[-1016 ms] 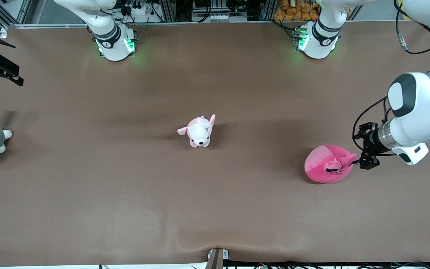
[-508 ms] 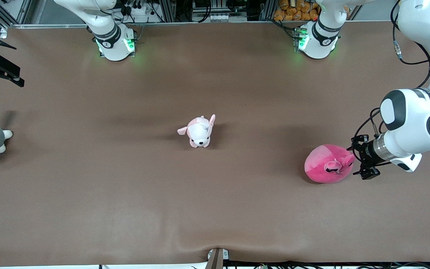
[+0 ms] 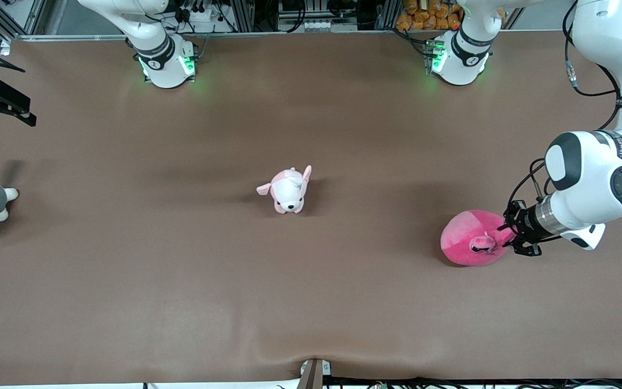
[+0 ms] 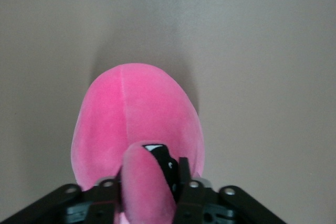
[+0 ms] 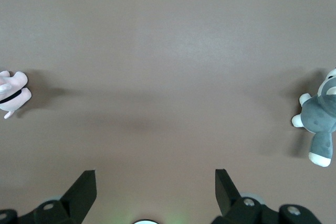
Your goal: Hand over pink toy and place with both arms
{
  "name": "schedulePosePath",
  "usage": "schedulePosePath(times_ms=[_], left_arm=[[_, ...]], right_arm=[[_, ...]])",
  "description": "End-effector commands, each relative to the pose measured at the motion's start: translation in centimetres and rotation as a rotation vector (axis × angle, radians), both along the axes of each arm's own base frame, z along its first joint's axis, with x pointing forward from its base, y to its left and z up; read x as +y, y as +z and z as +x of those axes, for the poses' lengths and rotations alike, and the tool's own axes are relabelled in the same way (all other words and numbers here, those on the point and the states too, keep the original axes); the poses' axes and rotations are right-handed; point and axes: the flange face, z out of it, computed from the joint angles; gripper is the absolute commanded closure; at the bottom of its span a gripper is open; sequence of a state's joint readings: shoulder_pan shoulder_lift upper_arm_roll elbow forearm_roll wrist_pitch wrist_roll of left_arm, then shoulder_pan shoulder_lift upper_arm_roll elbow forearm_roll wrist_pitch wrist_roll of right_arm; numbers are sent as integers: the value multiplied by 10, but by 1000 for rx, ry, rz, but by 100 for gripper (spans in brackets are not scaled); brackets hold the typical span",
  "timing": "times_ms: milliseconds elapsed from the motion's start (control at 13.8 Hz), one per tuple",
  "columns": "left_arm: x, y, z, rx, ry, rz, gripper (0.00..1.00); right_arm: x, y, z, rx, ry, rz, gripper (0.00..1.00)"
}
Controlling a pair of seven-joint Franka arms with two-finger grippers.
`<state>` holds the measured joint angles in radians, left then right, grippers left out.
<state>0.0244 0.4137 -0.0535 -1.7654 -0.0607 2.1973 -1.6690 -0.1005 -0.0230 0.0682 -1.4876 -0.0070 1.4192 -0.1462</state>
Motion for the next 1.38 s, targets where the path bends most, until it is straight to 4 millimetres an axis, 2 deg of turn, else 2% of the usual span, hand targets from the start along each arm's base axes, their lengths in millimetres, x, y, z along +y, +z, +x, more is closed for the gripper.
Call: schedulePosePath(times_ms=[0, 73, 145, 290, 435, 653, 725, 943, 1161, 1306], left_arm=[[-5, 22, 1, -35, 14, -14, 100], [-11, 31, 1, -49, -11, -17, 100], [-15, 41, 1, -65, -25, -17, 100], [-29, 68, 2, -108, -49, -19, 100], [-57, 97, -2, -153, -95, -16, 100], [-117, 139, -8, -217, -88, -41, 100], [-145, 149, -12, -229, -82, -38, 100], [-225, 162, -33, -253, -46, -13, 100], [-304, 170, -61, -281, -28, -5, 100], [-348, 179, -73, -307, -17, -29, 100]], right_arm=[[10, -70, 40, 132, 38, -5, 0], [13, -85, 50, 151, 55, -52, 0], [11, -86, 50, 150, 58, -87, 0], [17, -125, 68, 207, 77, -112, 0], [24, -129, 68, 216, 86, -100, 0], [35, -125, 69, 192, 35, -77, 0], [38, -125, 71, 178, -33, -17, 0], [72, -123, 69, 219, -311, 145, 0], [133, -119, 62, 269, -483, 197, 0], [173, -116, 61, 308, -609, 271, 0]])
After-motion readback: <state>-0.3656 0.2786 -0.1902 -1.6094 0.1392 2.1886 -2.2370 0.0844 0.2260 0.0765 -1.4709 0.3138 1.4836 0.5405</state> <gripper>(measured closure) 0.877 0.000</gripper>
